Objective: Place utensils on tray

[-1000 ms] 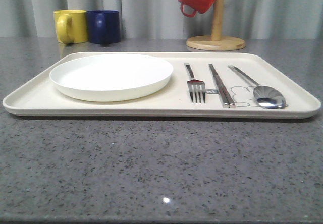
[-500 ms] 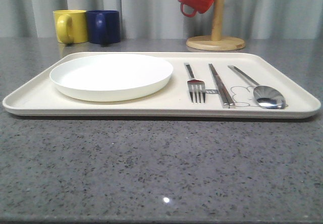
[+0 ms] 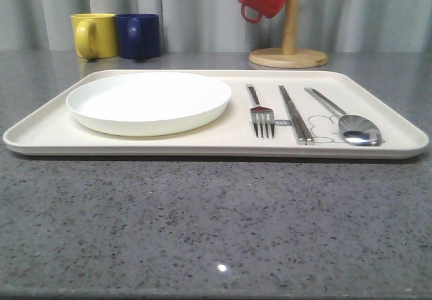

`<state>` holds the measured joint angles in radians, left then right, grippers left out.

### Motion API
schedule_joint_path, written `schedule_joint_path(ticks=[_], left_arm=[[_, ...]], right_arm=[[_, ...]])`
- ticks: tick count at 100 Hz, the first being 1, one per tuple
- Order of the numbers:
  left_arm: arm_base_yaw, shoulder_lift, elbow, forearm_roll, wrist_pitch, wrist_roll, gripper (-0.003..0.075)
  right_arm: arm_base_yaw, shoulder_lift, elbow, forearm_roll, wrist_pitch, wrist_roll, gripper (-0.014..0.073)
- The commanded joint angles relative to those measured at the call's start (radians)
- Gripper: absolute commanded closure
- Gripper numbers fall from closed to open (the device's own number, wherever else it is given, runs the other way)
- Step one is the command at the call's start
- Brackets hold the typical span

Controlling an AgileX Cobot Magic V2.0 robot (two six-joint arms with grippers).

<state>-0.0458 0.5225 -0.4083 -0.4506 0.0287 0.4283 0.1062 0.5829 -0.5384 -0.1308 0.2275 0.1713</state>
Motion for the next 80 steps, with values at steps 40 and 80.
schedule_joint_path(ticks=[40,80], left_arm=[[0.001,0.003,-0.026,-0.007,-0.075,0.000,0.0738],[0.001,0.003,-0.026,-0.007,-0.075,0.000,0.0738]], right_arm=[[-0.107,-0.359,0.223,0.110,-0.187,-0.156,0.0662],[-0.107,-0.618,0.474,0.116,-0.205,-0.156,0.0662]])
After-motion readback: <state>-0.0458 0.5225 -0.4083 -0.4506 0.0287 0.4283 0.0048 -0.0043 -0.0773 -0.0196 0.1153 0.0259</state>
